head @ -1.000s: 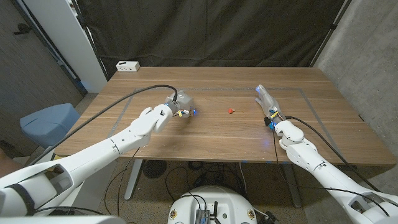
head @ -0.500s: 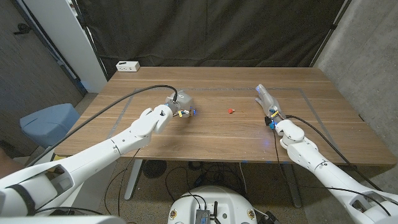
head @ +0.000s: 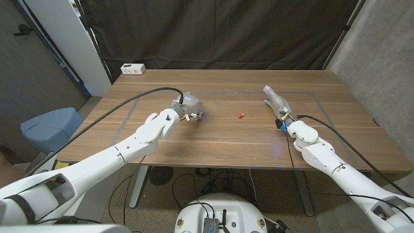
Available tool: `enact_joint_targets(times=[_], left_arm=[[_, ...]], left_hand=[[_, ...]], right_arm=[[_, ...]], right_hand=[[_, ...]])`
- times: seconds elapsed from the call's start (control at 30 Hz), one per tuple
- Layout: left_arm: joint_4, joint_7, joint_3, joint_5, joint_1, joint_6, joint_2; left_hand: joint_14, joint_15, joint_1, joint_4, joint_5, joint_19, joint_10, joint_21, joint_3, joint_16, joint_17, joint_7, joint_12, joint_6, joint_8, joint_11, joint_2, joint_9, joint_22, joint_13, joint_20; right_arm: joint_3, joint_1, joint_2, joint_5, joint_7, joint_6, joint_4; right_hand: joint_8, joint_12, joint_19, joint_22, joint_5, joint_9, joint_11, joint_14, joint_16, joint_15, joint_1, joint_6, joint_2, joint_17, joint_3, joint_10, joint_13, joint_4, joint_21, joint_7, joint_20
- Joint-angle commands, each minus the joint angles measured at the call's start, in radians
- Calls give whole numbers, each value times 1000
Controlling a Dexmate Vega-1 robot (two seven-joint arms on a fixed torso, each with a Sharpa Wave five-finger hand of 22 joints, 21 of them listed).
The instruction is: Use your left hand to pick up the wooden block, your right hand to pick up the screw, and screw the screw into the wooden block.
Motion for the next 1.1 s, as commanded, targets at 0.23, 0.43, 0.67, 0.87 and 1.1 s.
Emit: enact_joint_targets(times=[0.23, 0.43, 0.67, 0.87, 1.1], left_arm=[[-42, 70, -39, -28, 29, 47, -9], [-42, 111, -59, -73, 43, 66, -31], [-44, 146, -67, -110, 52, 93, -53], [-42, 193, -83, -164, 65, 121, -80], [-40, 238, -102, -254, 73, 128, -104]], left_hand=[[15, -131, 4, 2, 2, 10, 14, 2, -4, 9, 4, 1, -3, 18, 4, 0, 8, 2, 3, 11, 1], [21, -132, 4, 2, 1, 14, 29, 1, -8, 10, 4, 0, -5, 30, 3, 0, 10, 1, 3, 9, 0], [27, -131, 4, 2, 1, 18, 32, 2, -11, 11, 4, 0, -11, 36, 2, 0, 11, 1, 3, 5, 0], [30, -130, 3, 2, 0, 19, 36, 1, -14, 11, 4, 0, -12, 36, 0, 0, 10, 0, 3, 5, -2], [31, -131, 4, 1, 0, 18, 36, 0, -16, 11, 4, -1, -16, 32, -4, 0, 9, 0, 3, 2, -2]], right_arm=[[-33, 9, -87, -118, -41, -96, -108], [-39, 11, -102, -157, -63, -117, -132], [-58, 23, -146, -226, -70, -177, -181], [-90, 42, -197, -325, -82, -276, -251], [-108, 61, -225, -391, -67, -303, -283]], right_hand=[[10, 9, 21, 4, 4, 5, -16, 8, 9, -16, 11, 28, 1, -3, 8, 22, 5, -20, 9, -8, -5], [16, 16, 50, 3, 2, 5, -17, 40, 16, -30, 33, 60, 1, -5, 20, 55, 4, -44, 15, -12, -31], [20, 18, 81, 3, -2, 5, -13, 61, 19, -28, 53, 88, -1, -6, 29, 77, 5, -67, 20, -10, -29], [26, 22, 118, 3, -8, 5, -6, 97, 23, -29, 89, 133, -6, -7, 46, 113, 5, -106, 22, -16, -33], [26, 23, 136, 2, -4, 6, -4, 115, 24, -28, 108, 150, -19, -7, 51, 129, 5, -129, 22, -28, -28]])
